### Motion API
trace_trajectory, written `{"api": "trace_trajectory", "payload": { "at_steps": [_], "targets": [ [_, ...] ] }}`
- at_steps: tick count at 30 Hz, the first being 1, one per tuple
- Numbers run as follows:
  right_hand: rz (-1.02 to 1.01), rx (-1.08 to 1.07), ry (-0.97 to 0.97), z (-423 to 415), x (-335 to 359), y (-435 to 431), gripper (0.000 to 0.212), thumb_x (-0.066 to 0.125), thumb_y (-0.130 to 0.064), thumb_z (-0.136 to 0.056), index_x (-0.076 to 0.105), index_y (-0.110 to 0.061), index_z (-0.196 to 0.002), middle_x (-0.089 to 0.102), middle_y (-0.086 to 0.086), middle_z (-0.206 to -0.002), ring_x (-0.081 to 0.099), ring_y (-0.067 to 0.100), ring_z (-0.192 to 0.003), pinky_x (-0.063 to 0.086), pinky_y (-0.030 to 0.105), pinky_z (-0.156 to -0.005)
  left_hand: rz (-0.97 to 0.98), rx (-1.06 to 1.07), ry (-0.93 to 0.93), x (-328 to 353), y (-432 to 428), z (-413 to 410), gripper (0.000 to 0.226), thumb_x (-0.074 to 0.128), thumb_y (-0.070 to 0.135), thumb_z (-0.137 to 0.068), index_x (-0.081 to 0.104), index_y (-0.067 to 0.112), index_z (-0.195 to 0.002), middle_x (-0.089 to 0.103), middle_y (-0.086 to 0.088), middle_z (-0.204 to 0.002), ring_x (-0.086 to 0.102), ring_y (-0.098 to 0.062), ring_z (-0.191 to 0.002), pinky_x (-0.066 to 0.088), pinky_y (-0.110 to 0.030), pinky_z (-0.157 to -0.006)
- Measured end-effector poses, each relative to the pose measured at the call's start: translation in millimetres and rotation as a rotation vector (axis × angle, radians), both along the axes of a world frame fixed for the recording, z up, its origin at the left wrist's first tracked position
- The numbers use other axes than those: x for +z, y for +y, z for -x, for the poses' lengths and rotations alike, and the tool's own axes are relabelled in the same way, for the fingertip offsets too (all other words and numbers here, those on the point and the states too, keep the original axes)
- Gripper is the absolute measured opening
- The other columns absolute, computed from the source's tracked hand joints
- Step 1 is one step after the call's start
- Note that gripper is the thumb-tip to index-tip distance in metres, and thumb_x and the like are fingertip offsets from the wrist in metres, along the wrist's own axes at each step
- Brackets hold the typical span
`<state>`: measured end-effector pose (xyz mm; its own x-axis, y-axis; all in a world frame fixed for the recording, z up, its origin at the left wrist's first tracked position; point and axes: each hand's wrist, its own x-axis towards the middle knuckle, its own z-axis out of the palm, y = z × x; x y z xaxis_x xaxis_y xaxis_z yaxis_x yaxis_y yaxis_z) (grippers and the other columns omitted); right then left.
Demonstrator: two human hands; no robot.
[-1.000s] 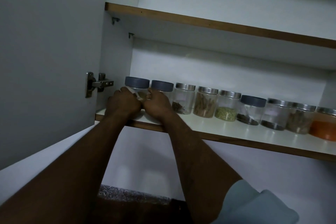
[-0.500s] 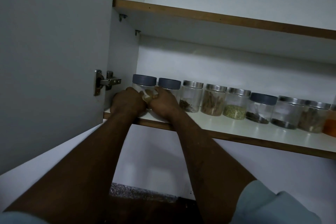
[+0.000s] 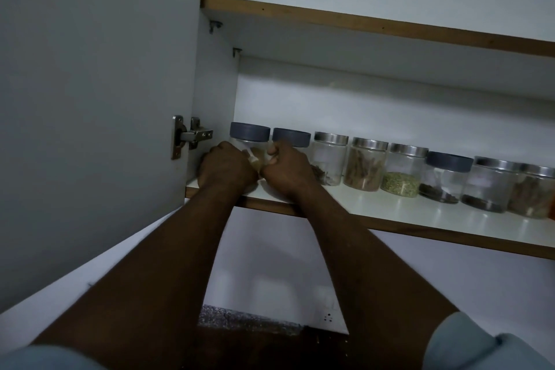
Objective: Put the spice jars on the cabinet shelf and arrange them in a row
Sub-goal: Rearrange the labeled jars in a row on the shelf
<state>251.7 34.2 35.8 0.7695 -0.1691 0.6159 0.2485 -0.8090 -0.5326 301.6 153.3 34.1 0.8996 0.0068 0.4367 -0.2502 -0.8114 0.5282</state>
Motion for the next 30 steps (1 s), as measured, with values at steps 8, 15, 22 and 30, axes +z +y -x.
{"api": "trace_trajectory", "payload": {
  "at_steps": [8,15,22,30],
  "targets": [
    [0.105,-0.036,0.007,2.3,1.9,6.6,0.019,0.067,-0.034,-0.093,0.051,-0.025,-0.099,0.067,0.006,-0.111,0.055,0.016,-0.088,0.036,0.026,-0.065,-0.065,-0.073,0.042,2.7,1.9,-0.1,0.075,0.070,0.039,-0.086,0.040,0.001,-0.143,0.048,-0.018,-0.142,0.049,-0.033,-0.129,0.047,-0.042,-0.100],
    [0.238,-0.055,0.014,-3.2,1.7,4.9,0.019,0.066,-0.019,-0.091,0.050,-0.027,-0.084,0.064,0.006,-0.099,0.053,0.018,-0.083,0.030,0.018,-0.057,0.123,-0.092,-0.001,5.9,1.0,-2.0,0.049,0.076,0.022,-0.085,0.055,0.002,-0.125,0.062,-0.015,-0.127,0.062,-0.028,-0.115,0.046,-0.031,-0.078],
    [0.175,-0.068,-0.040,-7.4,-1.0,0.5,0.029,0.068,-0.027,-0.087,0.056,-0.015,-0.111,0.065,0.001,-0.099,0.057,0.016,-0.084,0.031,0.020,-0.056,0.251,-0.137,0.074,14.4,3.6,-8.2,0.071,0.079,0.032,-0.082,0.046,-0.002,-0.134,0.061,-0.017,-0.130,0.060,-0.029,-0.117,0.043,-0.028,-0.078],
    [0.149,-0.035,-0.005,-11.9,-2.1,-5.9,0.025,0.068,-0.024,-0.081,0.061,-0.012,-0.102,0.068,0.005,-0.096,0.060,0.024,-0.094,0.038,0.030,-0.071,0.292,-0.169,0.014,8.9,1.1,-15.8,0.085,0.082,0.051,-0.069,0.048,0.004,-0.131,0.064,-0.010,-0.119,0.063,-0.027,-0.104,0.053,-0.033,-0.081]
  ]
}}
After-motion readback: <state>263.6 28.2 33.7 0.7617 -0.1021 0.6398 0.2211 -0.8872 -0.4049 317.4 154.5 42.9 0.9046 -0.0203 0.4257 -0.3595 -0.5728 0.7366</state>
